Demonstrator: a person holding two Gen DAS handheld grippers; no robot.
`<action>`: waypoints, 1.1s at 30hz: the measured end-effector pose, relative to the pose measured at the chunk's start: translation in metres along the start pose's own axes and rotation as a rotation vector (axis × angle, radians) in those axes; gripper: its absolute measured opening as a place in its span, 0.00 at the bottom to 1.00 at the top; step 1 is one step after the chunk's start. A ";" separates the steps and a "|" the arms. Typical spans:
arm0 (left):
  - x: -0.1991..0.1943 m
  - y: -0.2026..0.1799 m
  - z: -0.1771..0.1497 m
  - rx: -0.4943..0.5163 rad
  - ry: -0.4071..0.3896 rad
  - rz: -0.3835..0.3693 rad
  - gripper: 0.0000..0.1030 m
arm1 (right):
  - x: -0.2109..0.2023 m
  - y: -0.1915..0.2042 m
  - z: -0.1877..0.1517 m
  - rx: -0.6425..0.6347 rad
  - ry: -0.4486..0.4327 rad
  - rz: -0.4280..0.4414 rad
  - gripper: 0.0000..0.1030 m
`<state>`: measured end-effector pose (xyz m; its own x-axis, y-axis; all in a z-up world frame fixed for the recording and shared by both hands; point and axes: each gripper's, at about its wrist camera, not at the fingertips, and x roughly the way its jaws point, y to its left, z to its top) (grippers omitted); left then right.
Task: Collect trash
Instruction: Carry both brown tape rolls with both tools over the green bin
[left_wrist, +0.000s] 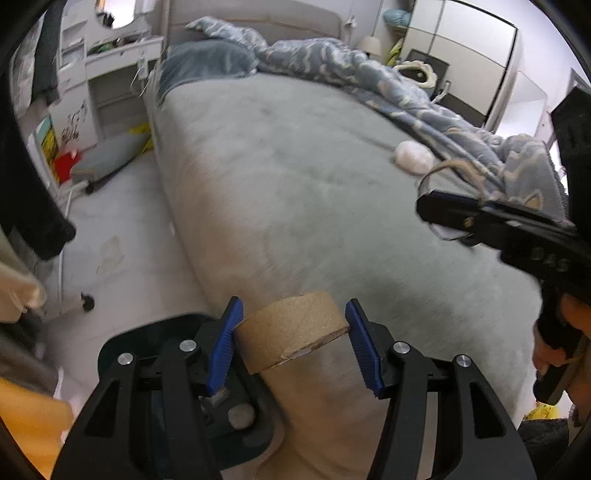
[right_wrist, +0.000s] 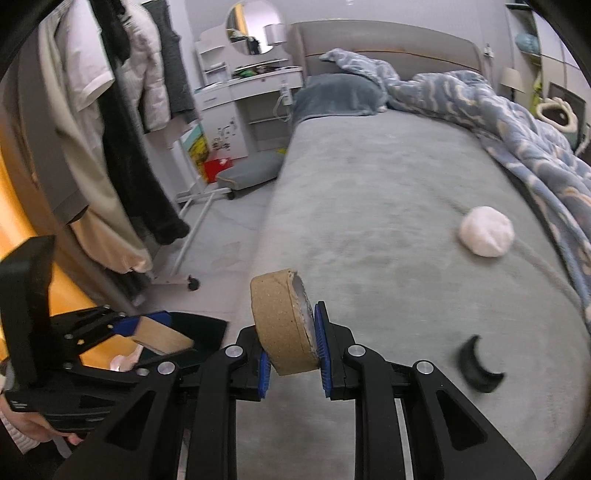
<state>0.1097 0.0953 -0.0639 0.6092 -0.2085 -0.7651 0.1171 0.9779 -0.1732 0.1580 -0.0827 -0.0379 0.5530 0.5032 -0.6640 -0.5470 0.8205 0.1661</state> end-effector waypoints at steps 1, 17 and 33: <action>0.001 0.006 -0.003 -0.008 0.010 0.007 0.58 | 0.002 0.006 0.000 -0.008 0.003 0.007 0.21; 0.014 0.087 -0.041 -0.147 0.128 0.083 0.58 | 0.039 0.076 0.001 -0.072 0.060 0.093 0.21; 0.030 0.145 -0.070 -0.251 0.247 0.046 0.59 | 0.085 0.127 0.004 -0.112 0.135 0.142 0.21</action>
<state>0.0899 0.2302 -0.1555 0.3977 -0.1919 -0.8972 -0.1210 0.9584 -0.2586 0.1382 0.0649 -0.0700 0.3803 0.5645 -0.7326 -0.6840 0.7049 0.1881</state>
